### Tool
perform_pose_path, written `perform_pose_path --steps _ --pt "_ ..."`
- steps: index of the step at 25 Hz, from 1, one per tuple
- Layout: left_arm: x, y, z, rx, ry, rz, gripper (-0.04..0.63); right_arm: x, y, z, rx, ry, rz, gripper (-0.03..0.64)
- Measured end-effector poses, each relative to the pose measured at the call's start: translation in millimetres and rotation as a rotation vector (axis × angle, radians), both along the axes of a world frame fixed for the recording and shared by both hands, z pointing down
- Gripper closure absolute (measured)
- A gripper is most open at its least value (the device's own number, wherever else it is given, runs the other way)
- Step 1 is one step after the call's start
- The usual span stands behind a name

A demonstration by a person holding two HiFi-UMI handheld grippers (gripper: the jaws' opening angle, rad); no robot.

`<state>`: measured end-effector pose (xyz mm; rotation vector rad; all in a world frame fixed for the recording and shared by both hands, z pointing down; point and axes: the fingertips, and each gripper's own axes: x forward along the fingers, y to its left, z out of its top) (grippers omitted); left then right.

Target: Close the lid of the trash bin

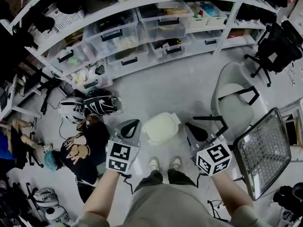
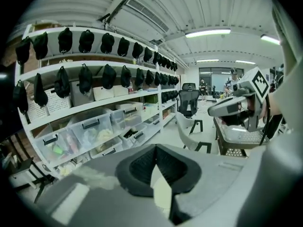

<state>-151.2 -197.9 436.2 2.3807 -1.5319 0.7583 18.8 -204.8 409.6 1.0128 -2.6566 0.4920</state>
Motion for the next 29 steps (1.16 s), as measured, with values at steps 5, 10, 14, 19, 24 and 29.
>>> perform_pose_path --steps 5,10,14,19,24,29 --pt "5 4 -45 0.086 0.045 -0.033 0.594 -4 25 -67 0.106 -0.028 -0.057 0.614" --pt "12 9 -89 0.195 0.004 -0.016 0.594 -2 37 -106 0.166 -0.056 -0.074 0.614" --pt "23 15 -114 0.260 0.012 0.022 0.594 6 39 -125 0.208 -0.052 -0.066 0.614" --pt "30 21 -134 0.306 0.006 0.052 0.594 11 43 -143 0.238 -0.060 -0.054 0.614" --pt "41 24 -139 0.334 -0.026 0.088 0.594 15 44 -152 0.229 -0.102 -0.053 0.614" --pt "46 27 -148 0.356 -0.045 0.099 0.594 24 42 -159 0.247 -0.103 -0.036 0.614"
